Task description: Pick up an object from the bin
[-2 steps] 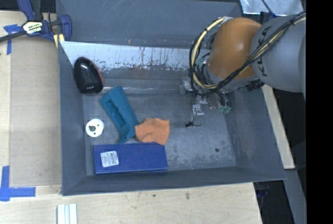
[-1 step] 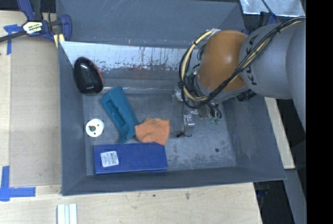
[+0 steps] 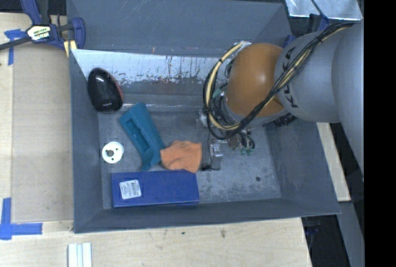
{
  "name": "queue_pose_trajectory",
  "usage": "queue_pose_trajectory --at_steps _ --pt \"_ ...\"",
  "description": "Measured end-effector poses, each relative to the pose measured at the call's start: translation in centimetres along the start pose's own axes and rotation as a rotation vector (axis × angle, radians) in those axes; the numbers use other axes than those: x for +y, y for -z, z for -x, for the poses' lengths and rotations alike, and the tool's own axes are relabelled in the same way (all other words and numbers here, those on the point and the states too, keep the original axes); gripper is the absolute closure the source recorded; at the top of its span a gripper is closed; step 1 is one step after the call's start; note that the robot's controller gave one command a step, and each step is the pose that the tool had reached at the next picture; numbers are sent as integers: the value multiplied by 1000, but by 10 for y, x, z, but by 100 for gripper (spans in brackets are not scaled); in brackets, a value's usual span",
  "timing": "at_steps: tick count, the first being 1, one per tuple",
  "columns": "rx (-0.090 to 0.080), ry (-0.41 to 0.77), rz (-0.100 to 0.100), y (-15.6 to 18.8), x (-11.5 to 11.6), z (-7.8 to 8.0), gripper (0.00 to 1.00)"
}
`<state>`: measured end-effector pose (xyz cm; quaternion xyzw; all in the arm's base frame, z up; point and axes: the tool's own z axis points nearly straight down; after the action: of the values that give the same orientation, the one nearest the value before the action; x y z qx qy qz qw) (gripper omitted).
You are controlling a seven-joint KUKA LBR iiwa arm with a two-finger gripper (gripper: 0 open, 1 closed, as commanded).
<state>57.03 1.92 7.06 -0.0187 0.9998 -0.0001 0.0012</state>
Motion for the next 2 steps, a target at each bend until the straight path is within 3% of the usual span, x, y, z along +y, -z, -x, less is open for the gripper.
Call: queue_pose_trajectory --at_steps 1,2 --pt "-1 36 0 0 19 14 0" --pt "-3 117 0 1 31 17 100"
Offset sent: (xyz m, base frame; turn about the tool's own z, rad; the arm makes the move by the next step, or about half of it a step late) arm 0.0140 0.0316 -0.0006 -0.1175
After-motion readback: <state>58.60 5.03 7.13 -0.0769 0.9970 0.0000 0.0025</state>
